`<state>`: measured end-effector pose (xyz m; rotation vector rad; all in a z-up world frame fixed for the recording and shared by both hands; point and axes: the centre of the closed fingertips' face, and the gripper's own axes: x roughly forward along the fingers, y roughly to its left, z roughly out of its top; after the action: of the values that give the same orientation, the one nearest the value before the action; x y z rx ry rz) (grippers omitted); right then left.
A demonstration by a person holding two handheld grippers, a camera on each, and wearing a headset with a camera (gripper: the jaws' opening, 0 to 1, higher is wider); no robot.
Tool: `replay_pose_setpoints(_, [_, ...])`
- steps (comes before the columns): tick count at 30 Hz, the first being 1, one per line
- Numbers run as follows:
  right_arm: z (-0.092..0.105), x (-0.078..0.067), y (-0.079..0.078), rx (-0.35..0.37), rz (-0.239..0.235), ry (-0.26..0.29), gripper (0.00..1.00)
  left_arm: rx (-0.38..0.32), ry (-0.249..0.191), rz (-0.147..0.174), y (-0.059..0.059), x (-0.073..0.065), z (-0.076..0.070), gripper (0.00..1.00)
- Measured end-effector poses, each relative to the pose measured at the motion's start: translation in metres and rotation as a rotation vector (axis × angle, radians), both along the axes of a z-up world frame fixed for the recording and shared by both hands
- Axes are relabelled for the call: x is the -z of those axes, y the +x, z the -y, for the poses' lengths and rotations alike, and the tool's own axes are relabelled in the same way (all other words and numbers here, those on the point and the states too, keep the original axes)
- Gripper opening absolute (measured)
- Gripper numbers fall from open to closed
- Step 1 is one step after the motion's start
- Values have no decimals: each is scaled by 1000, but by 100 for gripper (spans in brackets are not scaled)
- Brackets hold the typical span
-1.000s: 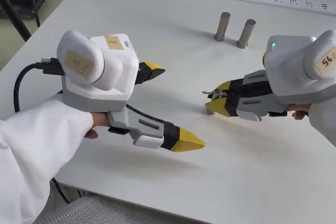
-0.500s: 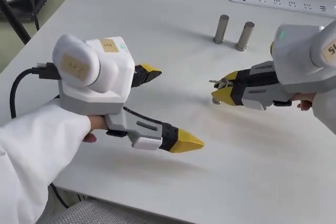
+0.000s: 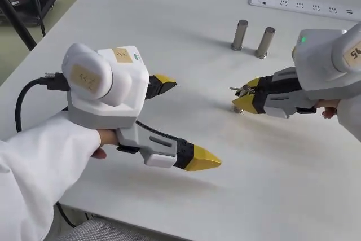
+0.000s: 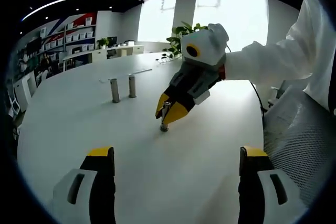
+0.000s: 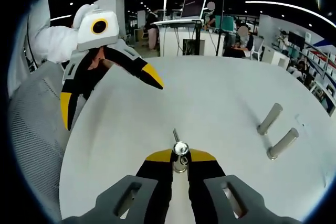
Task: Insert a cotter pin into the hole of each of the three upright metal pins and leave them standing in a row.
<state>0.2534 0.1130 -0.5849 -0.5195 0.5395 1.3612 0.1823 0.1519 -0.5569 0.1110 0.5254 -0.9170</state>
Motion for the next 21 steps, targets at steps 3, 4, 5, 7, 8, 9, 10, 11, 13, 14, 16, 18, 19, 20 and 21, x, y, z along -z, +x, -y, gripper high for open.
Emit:
replay_pose_setpoints(3, [-1,0,-1,-3,-1,7,5,0,-1,-1,0,0,0,99])
replay_pose_setpoints(4, [-2,-1,-2,-2,-1,7,5,-1,-1,-2,0,0,0,99])
replay_pose_setpoints(5, [-2,-2,-2,0,-5,8,5,-1,-1,-3,0,0,0,99])
replay_pose_setpoints(7, [-2,-5,-3,8,-4,20,5,-1,1,-3,0,0,0,99])
replay_pose_setpoints(8, [-3,-6,-3,14,-7,30,6,-2,0,-4,0,0,0,99])
replay_pose_setpoints(9, [-4,-9,-3,20,-10,43,8,-3,-1,-6,0,0,0,99])
replay_pose_setpoints(10, [-4,-11,-4,23,-11,49,9,-3,0,-6,0,0,0,99])
replay_pose_setpoints(11, [-4,-13,-4,26,-11,53,11,-2,1,-6,0,0,0,99])
replay_pose_setpoints(13, [-1,-12,-4,32,-7,58,14,-3,-1,-6,0,-1,0,99])
replay_pose_setpoints(14, [0,-15,-5,37,-7,65,15,-5,-5,-6,0,-2,0,99])
replay_pose_setpoints(16, [3,-20,-8,51,-18,95,18,-9,-13,-4,0,-3,1,99])
replay_pose_setpoints(18, [7,-24,-11,60,-21,111,22,-13,-23,-5,1,-5,1,99])
replay_pose_setpoints(19, [11,-29,-13,72,-20,123,24,-15,-34,-8,1,-7,2,99])
replay_pose_setpoints(20, [14,-33,-16,79,-19,134,26,-17,-38,-9,1,-7,2,99])
replay_pose_setpoints(21, [18,-39,-20,94,-21,156,28,-19,-46,-9,1,-9,2,99])
